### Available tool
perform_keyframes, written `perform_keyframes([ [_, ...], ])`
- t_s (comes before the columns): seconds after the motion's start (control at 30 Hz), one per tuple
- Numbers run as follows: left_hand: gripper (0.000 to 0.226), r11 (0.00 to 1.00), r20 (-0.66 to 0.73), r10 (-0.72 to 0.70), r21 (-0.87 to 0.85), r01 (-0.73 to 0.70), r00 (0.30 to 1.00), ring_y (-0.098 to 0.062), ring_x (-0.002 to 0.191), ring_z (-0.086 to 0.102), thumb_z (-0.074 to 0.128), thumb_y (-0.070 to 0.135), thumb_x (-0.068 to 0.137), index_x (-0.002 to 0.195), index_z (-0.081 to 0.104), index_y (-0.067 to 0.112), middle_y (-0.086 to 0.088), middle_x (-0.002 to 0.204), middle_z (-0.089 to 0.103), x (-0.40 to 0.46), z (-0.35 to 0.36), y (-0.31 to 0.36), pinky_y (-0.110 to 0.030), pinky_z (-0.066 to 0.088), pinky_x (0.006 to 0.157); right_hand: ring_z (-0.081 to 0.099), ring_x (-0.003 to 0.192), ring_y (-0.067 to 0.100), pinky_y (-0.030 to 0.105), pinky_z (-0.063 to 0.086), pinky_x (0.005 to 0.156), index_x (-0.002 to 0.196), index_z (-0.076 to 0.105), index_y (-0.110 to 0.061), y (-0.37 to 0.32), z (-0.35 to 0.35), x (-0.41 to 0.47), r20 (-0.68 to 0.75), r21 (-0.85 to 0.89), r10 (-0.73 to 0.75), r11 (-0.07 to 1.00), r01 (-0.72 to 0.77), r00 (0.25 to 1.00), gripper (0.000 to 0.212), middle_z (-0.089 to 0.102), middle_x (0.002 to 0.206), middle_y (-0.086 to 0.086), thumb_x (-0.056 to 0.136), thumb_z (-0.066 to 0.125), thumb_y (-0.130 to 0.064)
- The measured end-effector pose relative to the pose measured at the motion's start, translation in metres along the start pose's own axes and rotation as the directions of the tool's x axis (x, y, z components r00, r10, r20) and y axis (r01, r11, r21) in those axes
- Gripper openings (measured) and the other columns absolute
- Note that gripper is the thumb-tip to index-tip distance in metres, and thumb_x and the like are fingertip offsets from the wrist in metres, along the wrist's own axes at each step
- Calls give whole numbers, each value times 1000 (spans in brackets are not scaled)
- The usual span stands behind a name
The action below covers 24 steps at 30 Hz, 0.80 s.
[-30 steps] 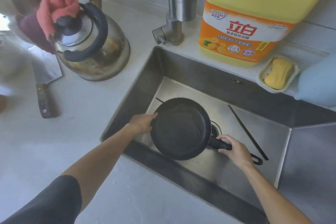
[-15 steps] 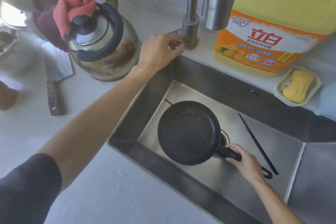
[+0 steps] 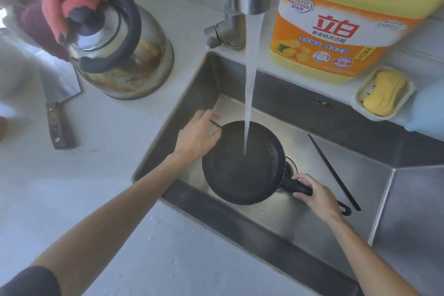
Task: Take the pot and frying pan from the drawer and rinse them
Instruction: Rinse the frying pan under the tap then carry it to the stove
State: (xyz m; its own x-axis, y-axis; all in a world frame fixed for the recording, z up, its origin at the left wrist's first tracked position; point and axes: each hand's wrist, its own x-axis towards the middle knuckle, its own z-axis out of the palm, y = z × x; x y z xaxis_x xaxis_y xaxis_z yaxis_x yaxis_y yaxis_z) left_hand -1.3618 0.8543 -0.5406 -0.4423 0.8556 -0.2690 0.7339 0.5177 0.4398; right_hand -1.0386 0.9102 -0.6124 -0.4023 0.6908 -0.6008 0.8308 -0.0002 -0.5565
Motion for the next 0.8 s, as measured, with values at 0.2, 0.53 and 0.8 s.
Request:
perform_keyframes([
  [0.2, 36, 980, 576, -192, 161, 121, 794, -28, 114, 54, 52, 22, 93, 129, 50, 27, -8, 129, 57, -1, 36, -40, -28, 38, 84, 61, 105, 15, 20, 33, 75, 82, 45, -63, 5, 3, 2, -8, 33, -18, 999, 18, 1000, 58, 69, 108, -4, 77, 75, -14],
  [0.53, 38, 990, 343, -31, 140, -18, 939, -17, 83, 57, 51, 28, 87, 123, 57, 39, 0, 93, 65, 8, -5, -13, -28, 44, 74, 59, 99, -7, 6, 40, 82, 102, 59, -47, 18, -3, -18, 209, 241, -43, 970, -9, 977, 38, 65, 106, -20, 80, 72, -18],
  [0.8, 35, 976, 652, -114, 215, -38, 750, -20, 119, 54, 49, 26, 90, 124, 60, 28, 0, 128, 61, -12, -4, -19, -29, 39, 101, 64, 93, -5, 29, 48, 92, 100, 59, -58, -28, -105, -30, 277, -148, -98, 979, 143, 956, 34, 62, 94, -42, 68, 65, -65],
])
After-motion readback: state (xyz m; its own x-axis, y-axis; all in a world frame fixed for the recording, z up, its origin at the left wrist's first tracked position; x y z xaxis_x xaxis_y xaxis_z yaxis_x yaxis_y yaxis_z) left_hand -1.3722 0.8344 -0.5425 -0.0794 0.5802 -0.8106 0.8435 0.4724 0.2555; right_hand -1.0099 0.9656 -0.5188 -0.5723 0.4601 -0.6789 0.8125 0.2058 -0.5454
